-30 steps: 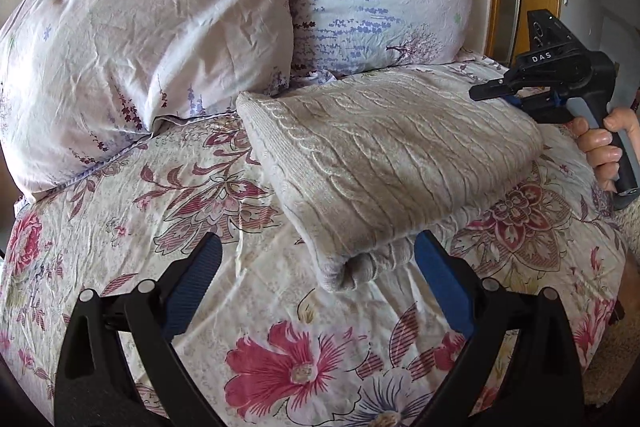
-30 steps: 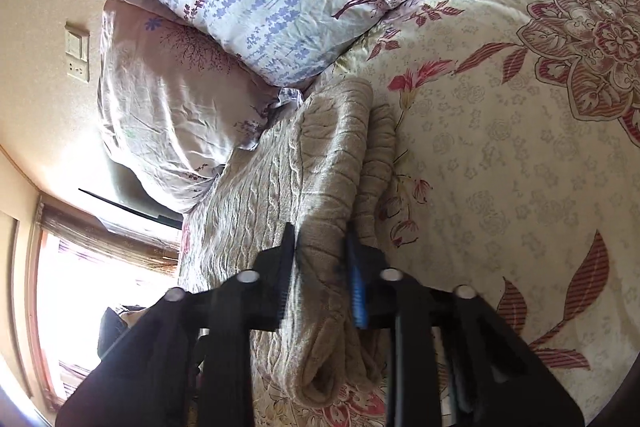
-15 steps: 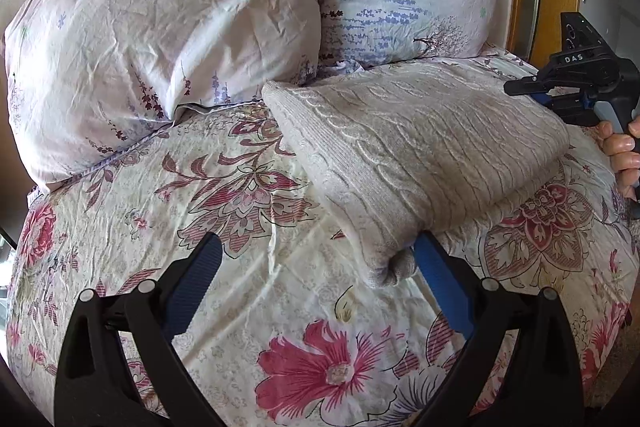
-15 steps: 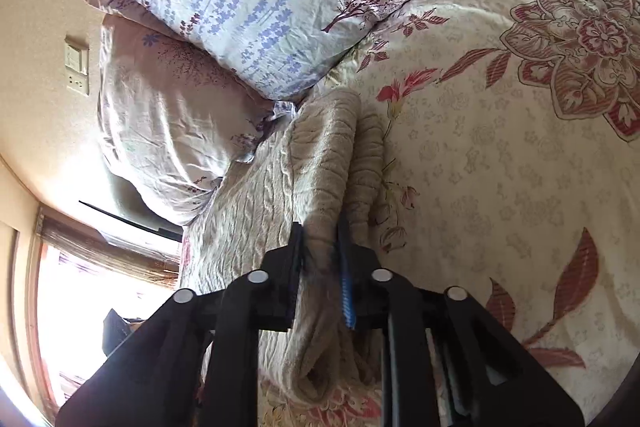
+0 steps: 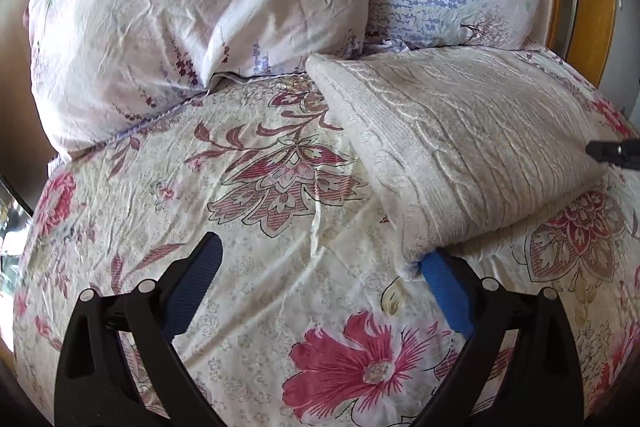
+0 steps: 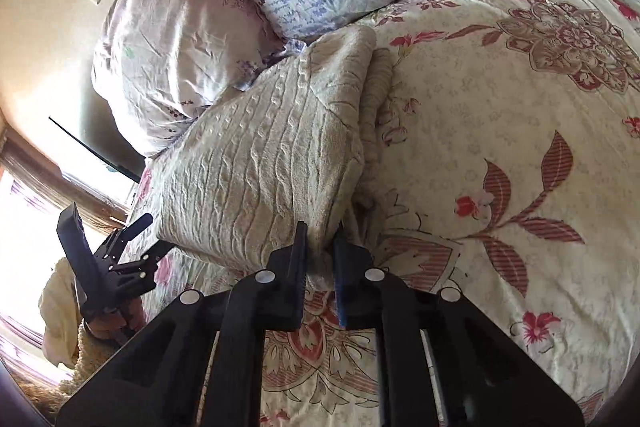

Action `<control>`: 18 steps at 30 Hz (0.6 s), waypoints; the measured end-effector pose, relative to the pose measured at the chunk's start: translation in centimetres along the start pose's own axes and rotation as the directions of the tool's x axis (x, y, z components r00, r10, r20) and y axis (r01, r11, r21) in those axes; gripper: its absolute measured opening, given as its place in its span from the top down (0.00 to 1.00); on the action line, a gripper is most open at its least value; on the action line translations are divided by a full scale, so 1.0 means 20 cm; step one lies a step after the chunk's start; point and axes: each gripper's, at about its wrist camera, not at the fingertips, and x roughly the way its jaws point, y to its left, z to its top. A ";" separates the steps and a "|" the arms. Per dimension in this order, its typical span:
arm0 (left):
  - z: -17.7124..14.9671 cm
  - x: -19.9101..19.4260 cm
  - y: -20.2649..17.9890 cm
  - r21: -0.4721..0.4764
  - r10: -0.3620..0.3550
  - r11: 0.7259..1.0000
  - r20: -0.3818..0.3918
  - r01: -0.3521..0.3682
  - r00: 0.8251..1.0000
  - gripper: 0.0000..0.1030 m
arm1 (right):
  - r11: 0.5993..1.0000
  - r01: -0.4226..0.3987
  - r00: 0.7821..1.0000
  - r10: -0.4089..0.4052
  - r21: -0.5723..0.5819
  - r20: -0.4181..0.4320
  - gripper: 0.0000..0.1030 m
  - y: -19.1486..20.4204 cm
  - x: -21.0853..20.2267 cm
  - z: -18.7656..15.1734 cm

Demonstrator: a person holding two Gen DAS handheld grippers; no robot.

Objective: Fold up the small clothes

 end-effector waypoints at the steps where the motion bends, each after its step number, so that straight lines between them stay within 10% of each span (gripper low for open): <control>1: 0.00 0.02 0.02 -0.030 -0.010 1.000 -0.017 0.010 1.000 0.07 | 1.000 -0.008 1.000 0.008 0.015 0.001 0.89 -0.01 0.00 -0.01; 7: -0.04 -0.05 0.01 -0.012 -0.067 0.998 -0.025 0.066 0.997 0.07 | 0.997 0.070 0.997 -0.068 -0.042 0.046 0.88 0.06 -0.06 -0.04; 13: 0.06 -0.33 -0.04 -0.085 -0.202 0.972 0.194 0.221 0.960 0.07 | 0.979 0.141 0.965 -0.102 -0.148 0.243 0.72 0.24 -0.23 0.03; 18: 0.24 -0.20 -0.31 -0.065 -0.116 0.989 0.175 0.129 0.978 0.07 | 0.942 0.255 0.956 -0.211 -0.221 0.203 0.72 0.38 -0.04 0.02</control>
